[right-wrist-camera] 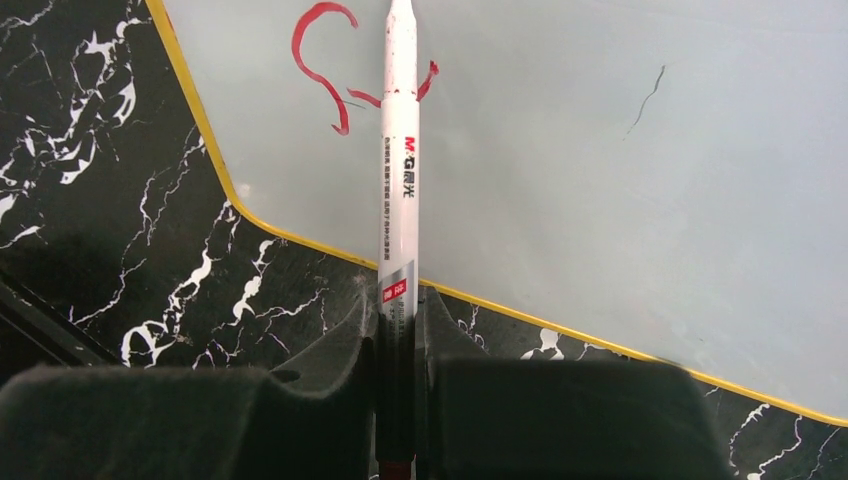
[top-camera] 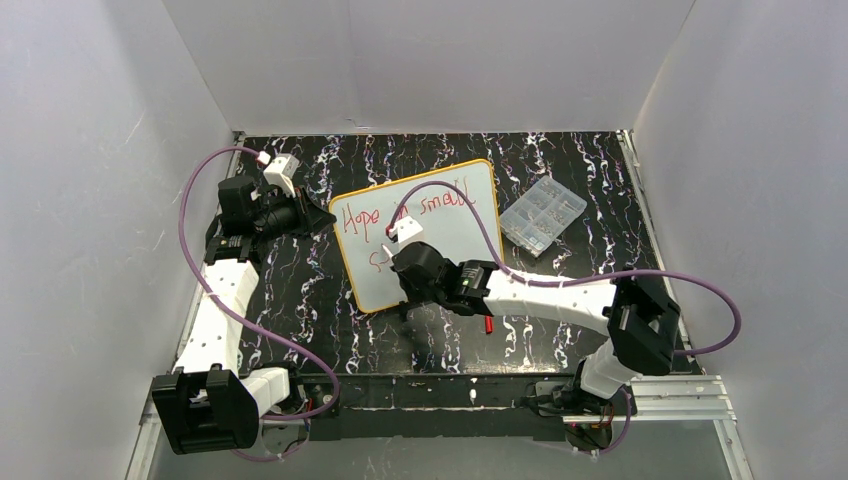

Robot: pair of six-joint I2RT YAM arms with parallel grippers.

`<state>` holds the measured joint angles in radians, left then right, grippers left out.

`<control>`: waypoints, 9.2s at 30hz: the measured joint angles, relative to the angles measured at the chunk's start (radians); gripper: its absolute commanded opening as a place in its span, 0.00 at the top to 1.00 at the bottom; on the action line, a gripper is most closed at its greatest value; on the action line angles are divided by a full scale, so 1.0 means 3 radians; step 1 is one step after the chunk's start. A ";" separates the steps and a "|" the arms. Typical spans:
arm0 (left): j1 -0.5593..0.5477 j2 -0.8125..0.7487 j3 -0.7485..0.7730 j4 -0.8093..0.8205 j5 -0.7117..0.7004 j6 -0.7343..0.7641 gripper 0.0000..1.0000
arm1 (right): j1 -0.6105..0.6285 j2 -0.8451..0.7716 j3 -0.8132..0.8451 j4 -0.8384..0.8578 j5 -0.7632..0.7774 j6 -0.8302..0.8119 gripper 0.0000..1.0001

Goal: Write a sentence on the whiteboard

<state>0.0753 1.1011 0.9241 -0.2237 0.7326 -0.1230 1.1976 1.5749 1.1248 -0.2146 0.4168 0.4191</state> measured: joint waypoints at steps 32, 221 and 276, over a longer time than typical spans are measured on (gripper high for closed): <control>-0.0005 0.0000 0.0000 -0.0001 -0.0024 -0.0001 1.00 | 0.0051 -0.0041 -0.0365 -0.0106 -0.0262 0.0454 0.99; -0.0024 -0.0006 0.0000 0.0009 -0.0048 -0.0001 1.00 | -0.0132 -0.0341 -0.0472 -0.0318 -0.0085 0.0163 0.99; -0.0028 -0.0006 0.0000 0.0020 -0.0037 -0.0001 1.00 | -0.0123 -0.0565 -0.0449 -0.0253 0.0093 0.0120 0.99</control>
<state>0.0669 1.0992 0.9241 -0.2176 0.7216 -0.1234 1.1606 1.4055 0.9901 -0.2905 0.4446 0.4549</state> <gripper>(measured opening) 0.086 0.179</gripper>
